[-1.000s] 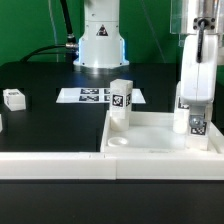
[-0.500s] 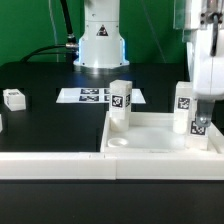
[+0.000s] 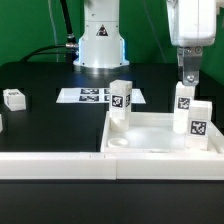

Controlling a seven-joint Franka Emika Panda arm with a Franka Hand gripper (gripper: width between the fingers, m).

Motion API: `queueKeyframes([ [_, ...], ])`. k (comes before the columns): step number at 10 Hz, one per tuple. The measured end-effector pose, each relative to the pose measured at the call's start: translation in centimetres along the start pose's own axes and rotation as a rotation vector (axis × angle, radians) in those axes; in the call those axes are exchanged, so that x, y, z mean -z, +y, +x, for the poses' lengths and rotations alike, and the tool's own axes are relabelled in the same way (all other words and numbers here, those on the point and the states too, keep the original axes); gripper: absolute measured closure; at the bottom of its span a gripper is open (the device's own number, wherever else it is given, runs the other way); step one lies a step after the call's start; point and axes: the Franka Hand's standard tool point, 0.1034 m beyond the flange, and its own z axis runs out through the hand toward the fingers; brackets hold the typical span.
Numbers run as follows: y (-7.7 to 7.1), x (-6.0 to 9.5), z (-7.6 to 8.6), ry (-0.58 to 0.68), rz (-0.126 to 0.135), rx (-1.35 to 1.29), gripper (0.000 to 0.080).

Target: Assemble square table

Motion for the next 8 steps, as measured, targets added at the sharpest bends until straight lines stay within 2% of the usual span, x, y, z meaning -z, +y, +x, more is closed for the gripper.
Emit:
queueKeyframes([
  [6, 0.1, -0.1, 0.0, 0.001, -0.002, 0.0, 0.0151],
  [7, 0.0, 0.0, 0.2, 0.001, 0.005, 0.02, 0.0151],
  [8, 0.2, 0.3, 1.3, 0.005, 0.026, 0.08, 0.0151],
])
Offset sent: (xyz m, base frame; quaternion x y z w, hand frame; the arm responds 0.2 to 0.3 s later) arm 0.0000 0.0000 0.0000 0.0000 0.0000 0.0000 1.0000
